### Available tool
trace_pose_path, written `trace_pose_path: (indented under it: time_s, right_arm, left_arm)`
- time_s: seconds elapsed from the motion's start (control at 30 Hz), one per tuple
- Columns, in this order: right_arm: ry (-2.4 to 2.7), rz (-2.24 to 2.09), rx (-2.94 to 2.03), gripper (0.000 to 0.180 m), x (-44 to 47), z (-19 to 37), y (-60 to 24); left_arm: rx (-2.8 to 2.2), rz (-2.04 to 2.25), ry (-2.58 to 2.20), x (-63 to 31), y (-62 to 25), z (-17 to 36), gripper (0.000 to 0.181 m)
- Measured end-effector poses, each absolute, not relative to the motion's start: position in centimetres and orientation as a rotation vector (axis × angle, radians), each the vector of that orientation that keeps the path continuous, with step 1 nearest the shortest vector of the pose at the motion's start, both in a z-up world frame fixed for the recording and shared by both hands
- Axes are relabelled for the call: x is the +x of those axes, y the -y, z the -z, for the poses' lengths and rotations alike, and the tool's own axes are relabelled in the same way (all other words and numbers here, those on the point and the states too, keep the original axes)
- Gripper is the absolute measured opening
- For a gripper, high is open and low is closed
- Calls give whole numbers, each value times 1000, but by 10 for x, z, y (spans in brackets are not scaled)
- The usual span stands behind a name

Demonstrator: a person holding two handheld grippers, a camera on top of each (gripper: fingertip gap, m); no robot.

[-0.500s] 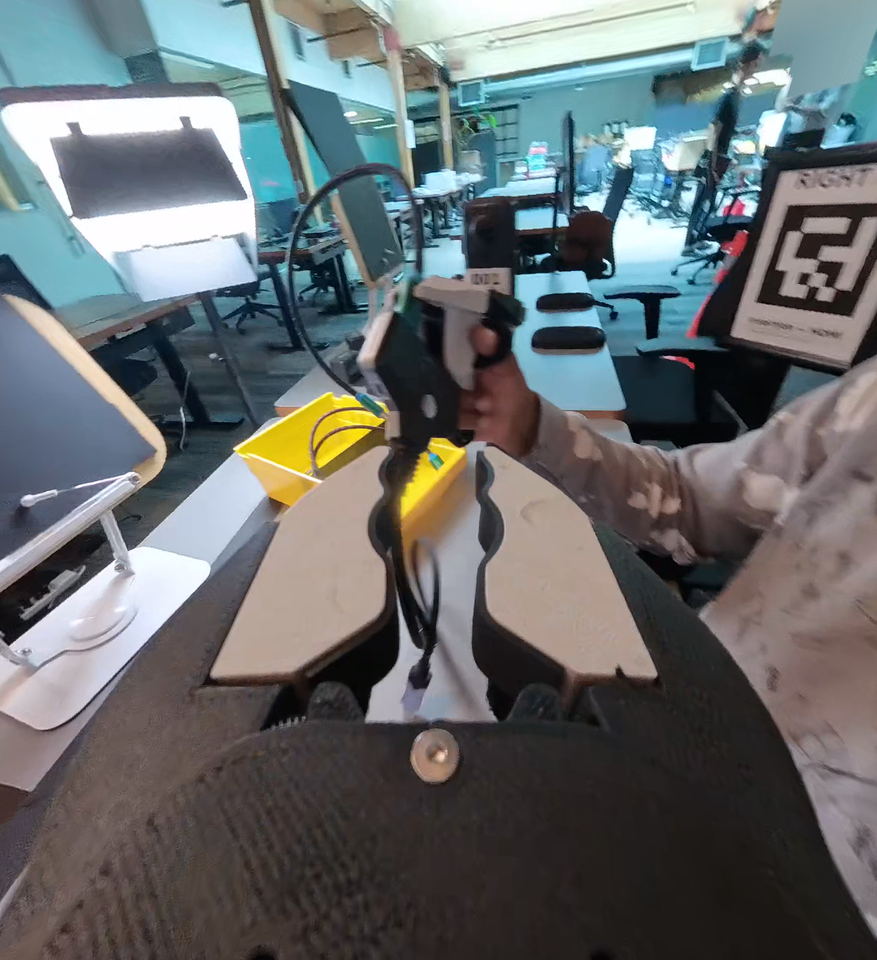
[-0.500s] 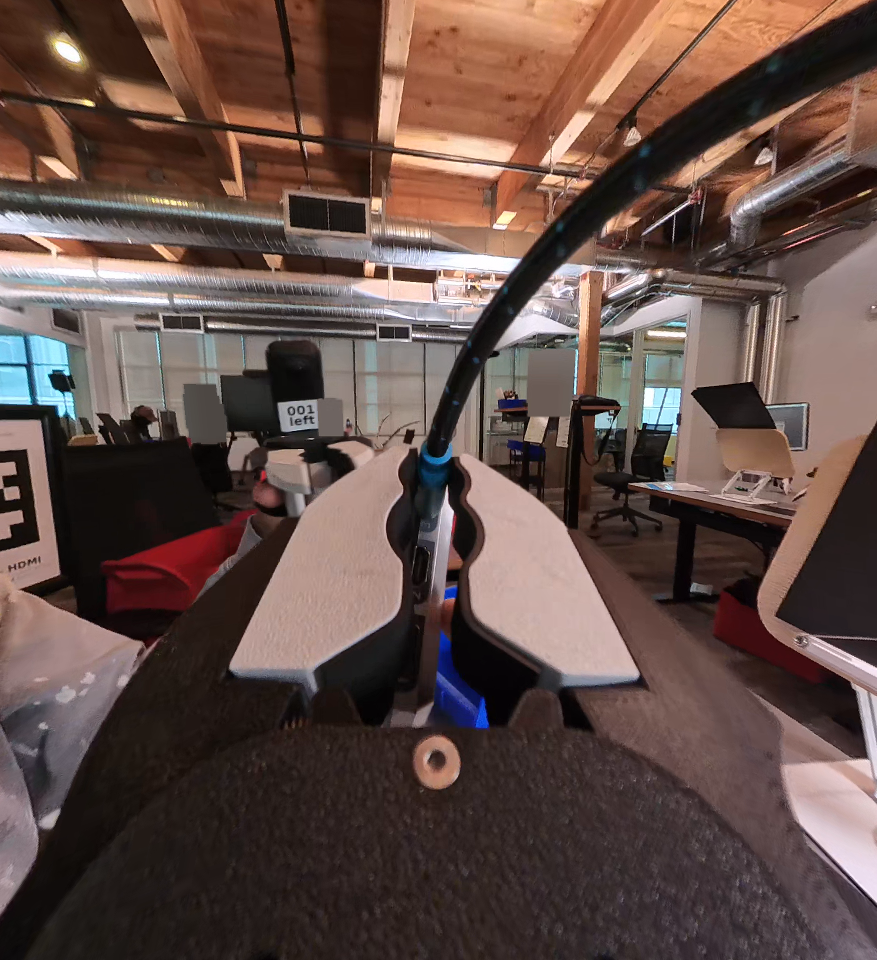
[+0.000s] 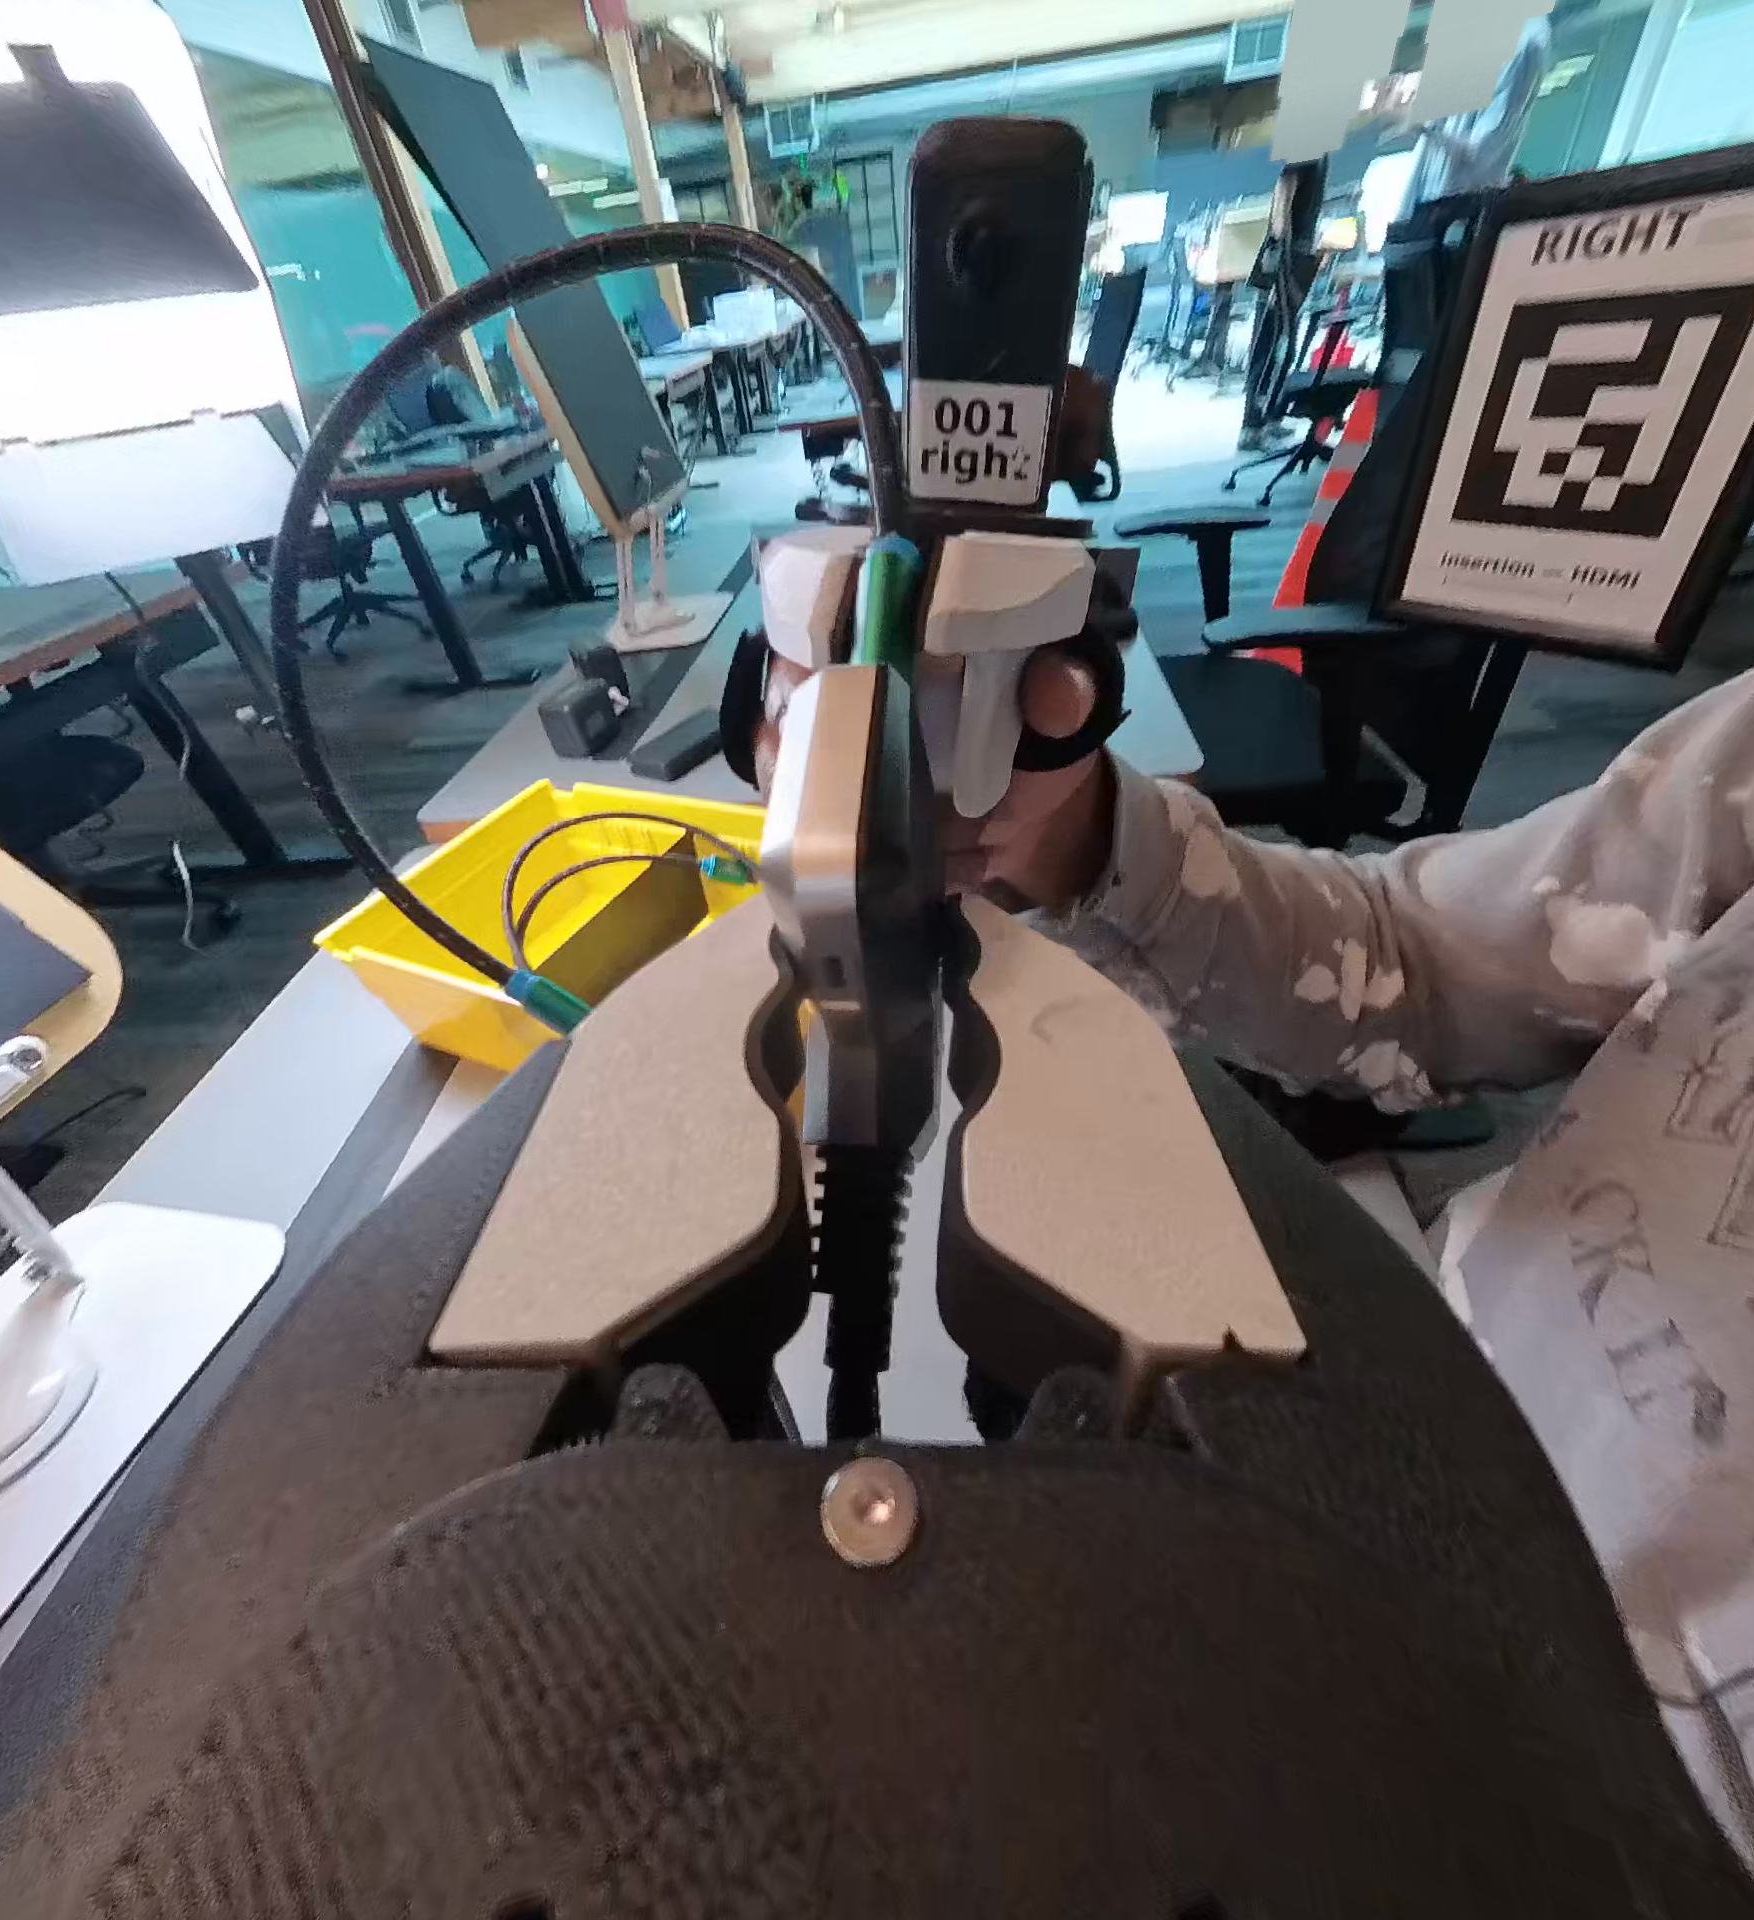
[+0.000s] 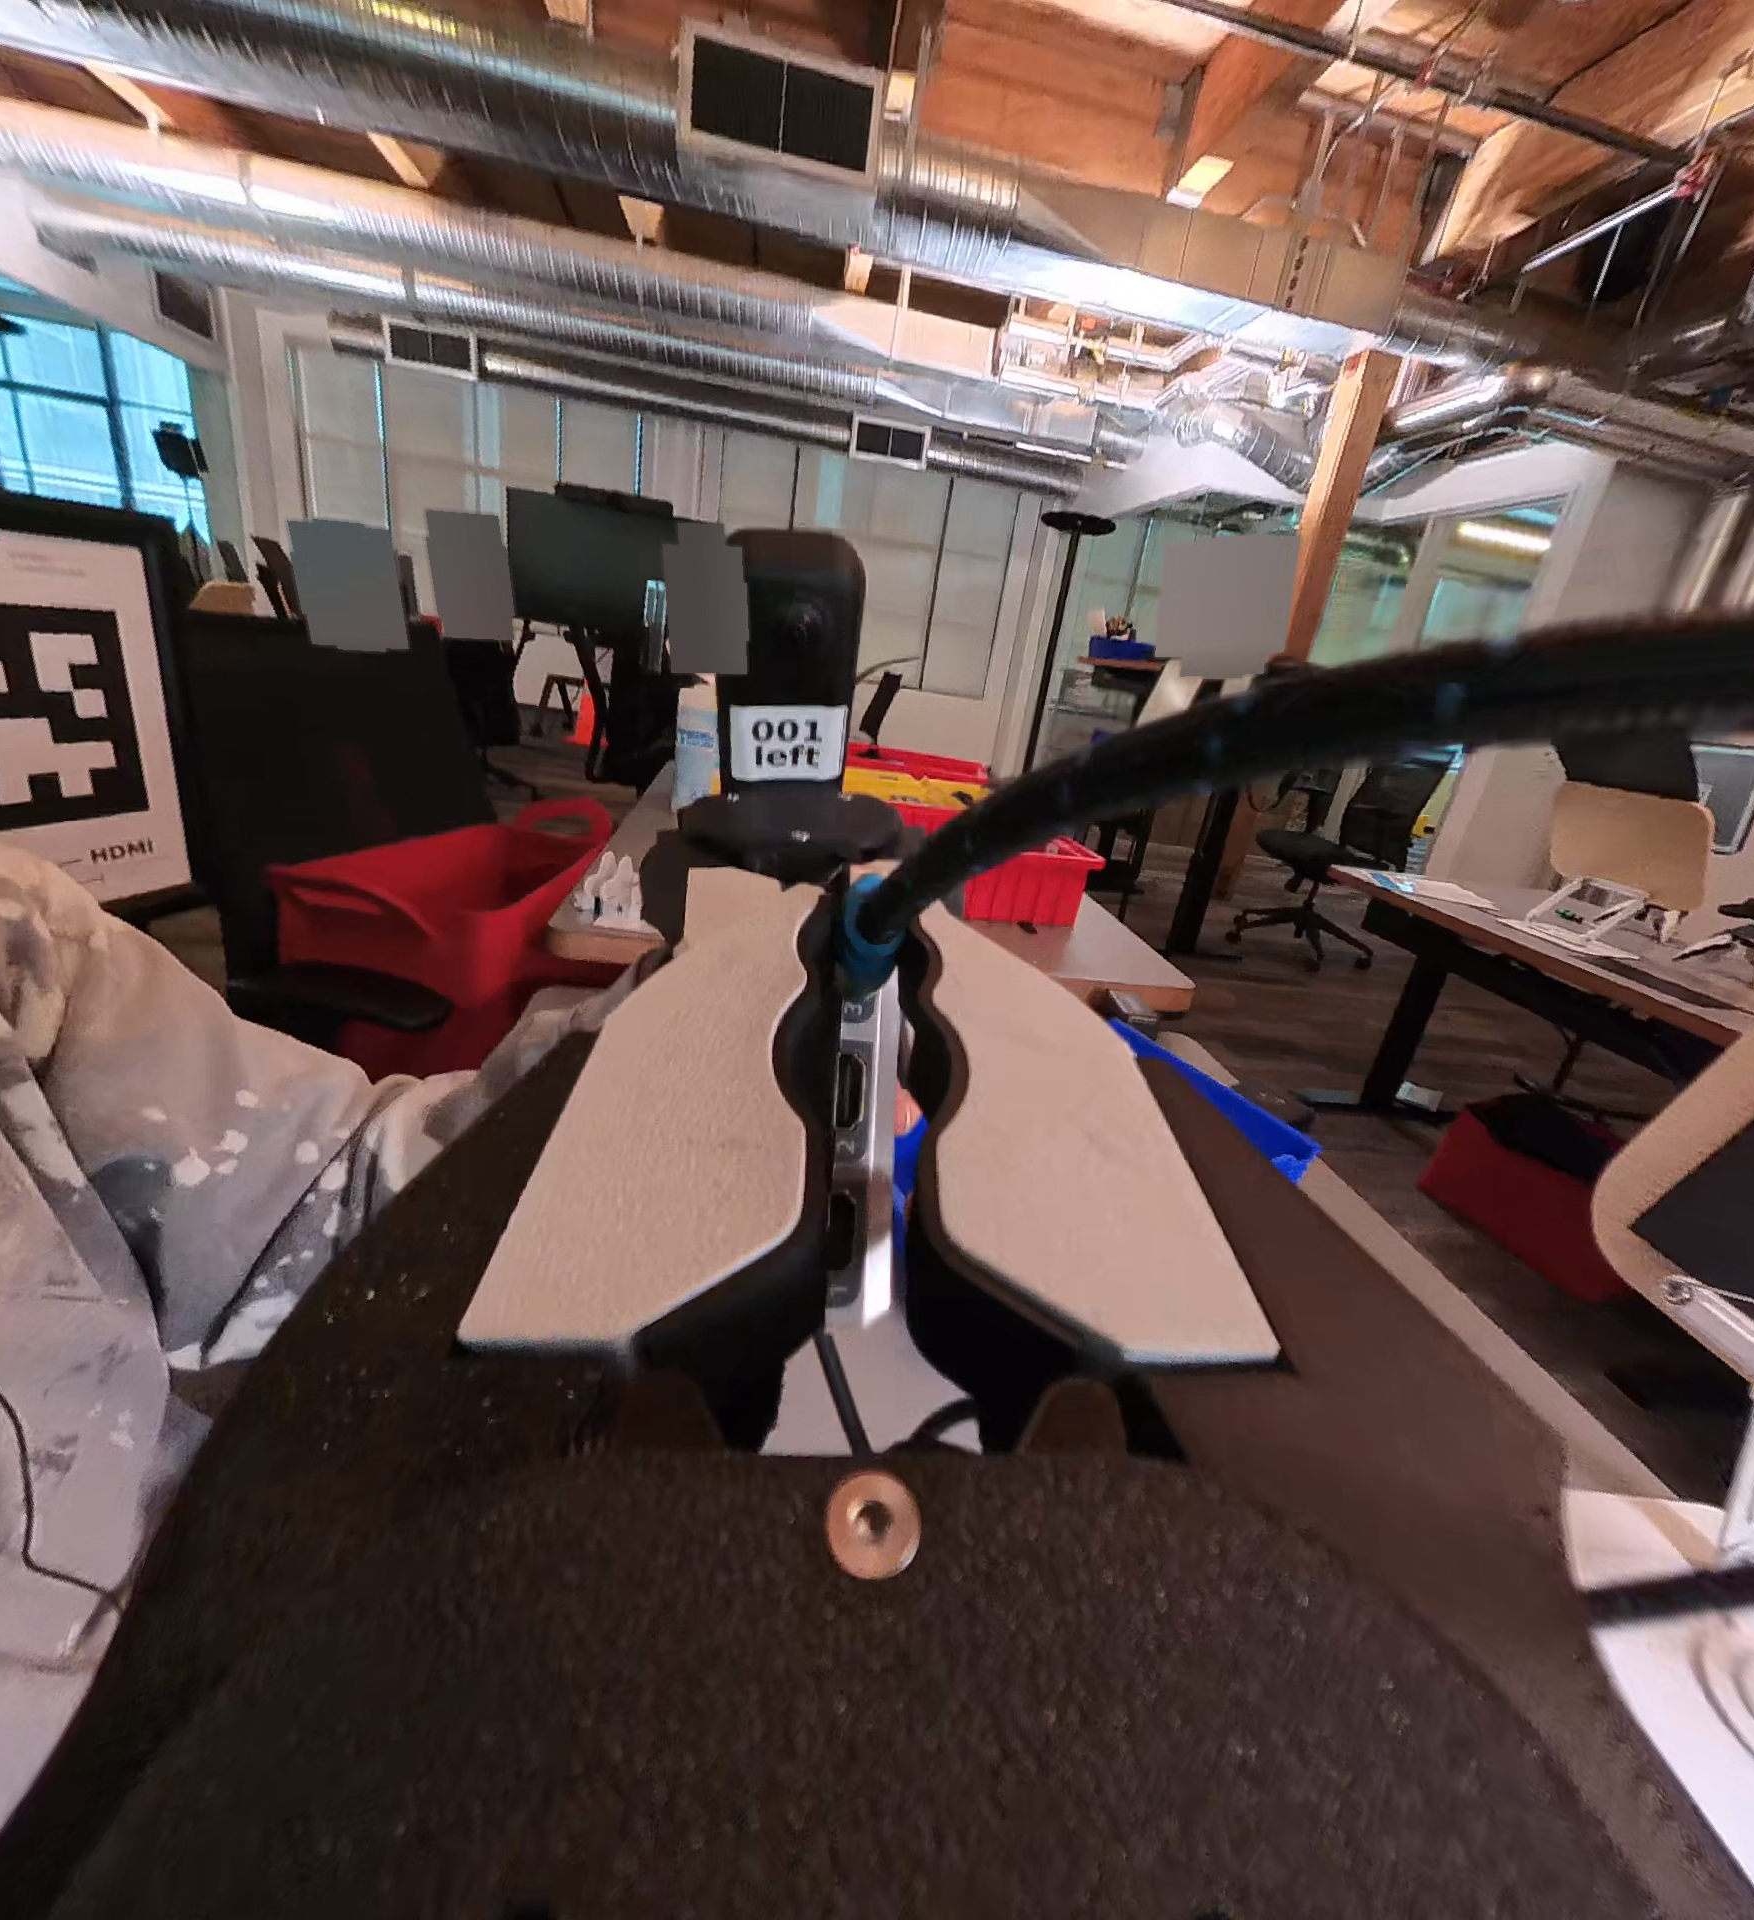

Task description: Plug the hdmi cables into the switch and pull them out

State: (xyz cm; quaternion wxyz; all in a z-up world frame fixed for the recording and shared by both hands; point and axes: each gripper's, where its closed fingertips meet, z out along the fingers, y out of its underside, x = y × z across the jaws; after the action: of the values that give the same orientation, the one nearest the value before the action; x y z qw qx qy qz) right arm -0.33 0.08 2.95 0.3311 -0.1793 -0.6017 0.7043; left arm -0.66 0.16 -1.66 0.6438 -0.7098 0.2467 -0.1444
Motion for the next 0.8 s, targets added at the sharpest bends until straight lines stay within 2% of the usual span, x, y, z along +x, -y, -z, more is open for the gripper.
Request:
trace_pose_path:
  time_s: [0.37, 0.67, 0.8]
  right_arm:
    - [1731, -1972, -404, 11, -20, 12, 14]
    - [1483, -2205, -470, 10, -34, -3, -12]
    - [1405, -2243, -484, 17, -28, -9, -35]
  left_arm:
    - [-1961, 231, -546, -29, 30, 44, 22]
    - [-2218, 310, -604, -45, 14, 23, 22]
    - [-2217, 301, -597, -45, 5, 19, 22]
